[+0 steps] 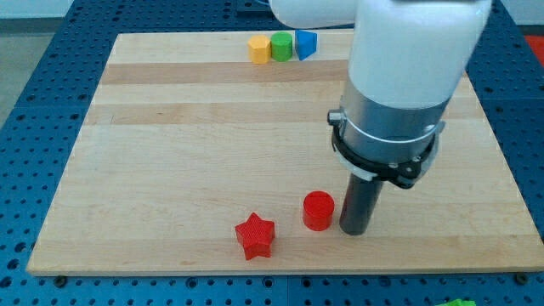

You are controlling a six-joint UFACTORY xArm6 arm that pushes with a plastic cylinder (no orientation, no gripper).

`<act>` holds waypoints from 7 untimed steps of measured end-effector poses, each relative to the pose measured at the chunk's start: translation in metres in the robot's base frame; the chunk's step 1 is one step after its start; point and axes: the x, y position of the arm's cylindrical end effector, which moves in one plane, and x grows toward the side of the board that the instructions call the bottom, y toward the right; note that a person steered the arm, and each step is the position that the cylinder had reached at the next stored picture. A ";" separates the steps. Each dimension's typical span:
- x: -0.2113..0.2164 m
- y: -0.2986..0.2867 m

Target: Slide the red circle to the top of the red star

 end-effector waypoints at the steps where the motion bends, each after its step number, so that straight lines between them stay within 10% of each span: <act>1: -0.005 -0.010; 7: -0.021 -0.030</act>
